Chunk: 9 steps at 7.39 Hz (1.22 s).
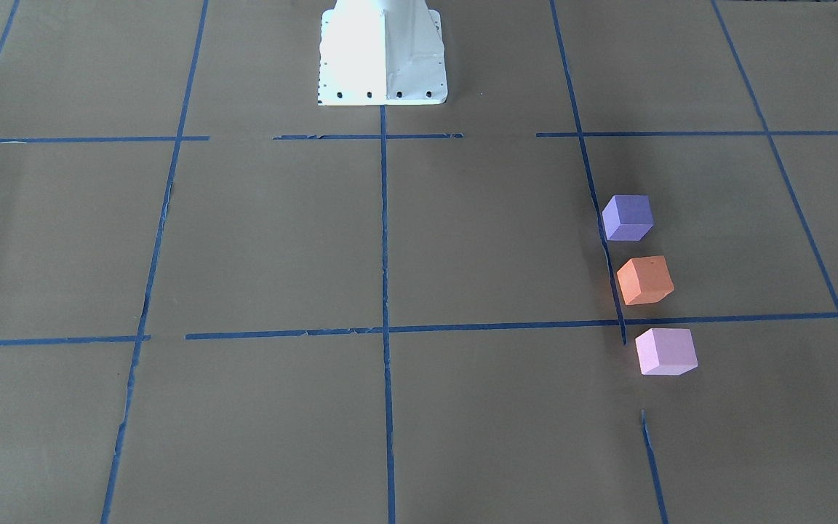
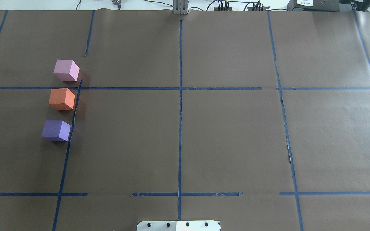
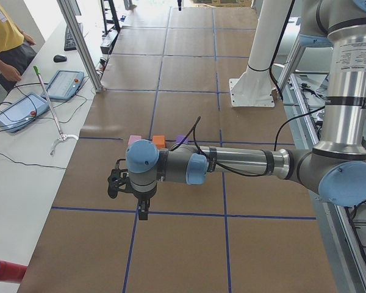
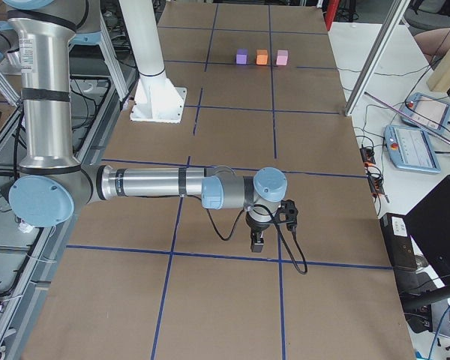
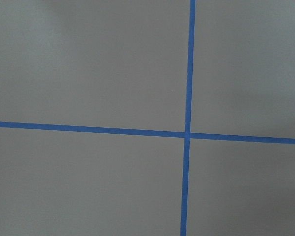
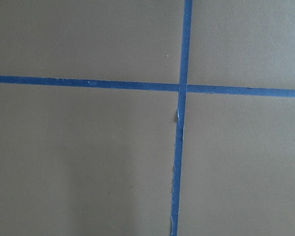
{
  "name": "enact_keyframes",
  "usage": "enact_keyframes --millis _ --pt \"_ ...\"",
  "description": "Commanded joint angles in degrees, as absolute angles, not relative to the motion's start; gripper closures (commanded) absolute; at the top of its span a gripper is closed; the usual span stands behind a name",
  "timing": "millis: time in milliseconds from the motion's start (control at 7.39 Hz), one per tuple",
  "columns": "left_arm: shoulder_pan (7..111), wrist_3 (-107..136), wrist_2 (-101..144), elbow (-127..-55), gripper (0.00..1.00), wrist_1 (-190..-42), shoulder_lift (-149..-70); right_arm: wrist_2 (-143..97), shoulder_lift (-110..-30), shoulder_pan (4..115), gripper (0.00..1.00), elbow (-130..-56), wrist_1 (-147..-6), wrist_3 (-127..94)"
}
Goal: Arrange blocks in a line
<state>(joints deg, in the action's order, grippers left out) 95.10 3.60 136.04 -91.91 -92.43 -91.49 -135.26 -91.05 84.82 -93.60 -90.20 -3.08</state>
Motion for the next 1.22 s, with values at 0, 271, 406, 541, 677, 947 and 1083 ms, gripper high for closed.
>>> enact_keyframes --millis 0,271,406,541,677,947,1083 --pt "95.10 3.60 136.23 -91.93 0.00 -92.29 -91.49 -135.26 -91.05 84.81 0.00 -93.60 -90.18 -3.08" --pt "95.10 3.60 136.23 -92.02 0.00 -92.28 -91.49 -135.26 -91.05 84.81 0.00 -93.60 -90.18 -3.08" --pt "95.10 3.60 136.67 -92.72 0.00 -91.94 -91.49 -135.26 -91.05 84.81 0.00 -93.60 -90.26 -3.08" --pt "95.10 3.69 137.80 -92.72 0.00 -91.85 -91.49 -135.26 -91.05 84.81 0.00 -93.60 -90.18 -3.08" --pt "95.10 3.69 138.42 -92.64 0.00 -92.02 -91.49 -135.26 -91.05 84.81 0.00 -93.60 -90.18 -3.08" --pt "95.10 3.60 138.34 -92.29 0.00 -92.20 -91.41 -135.26 -91.05 84.81 0.00 -93.60 -90.18 -3.08" --pt "95.10 3.69 138.34 -92.81 0.00 -92.11 -91.32 -135.26 -91.05 84.81 0.00 -93.60 -90.18 -3.08"
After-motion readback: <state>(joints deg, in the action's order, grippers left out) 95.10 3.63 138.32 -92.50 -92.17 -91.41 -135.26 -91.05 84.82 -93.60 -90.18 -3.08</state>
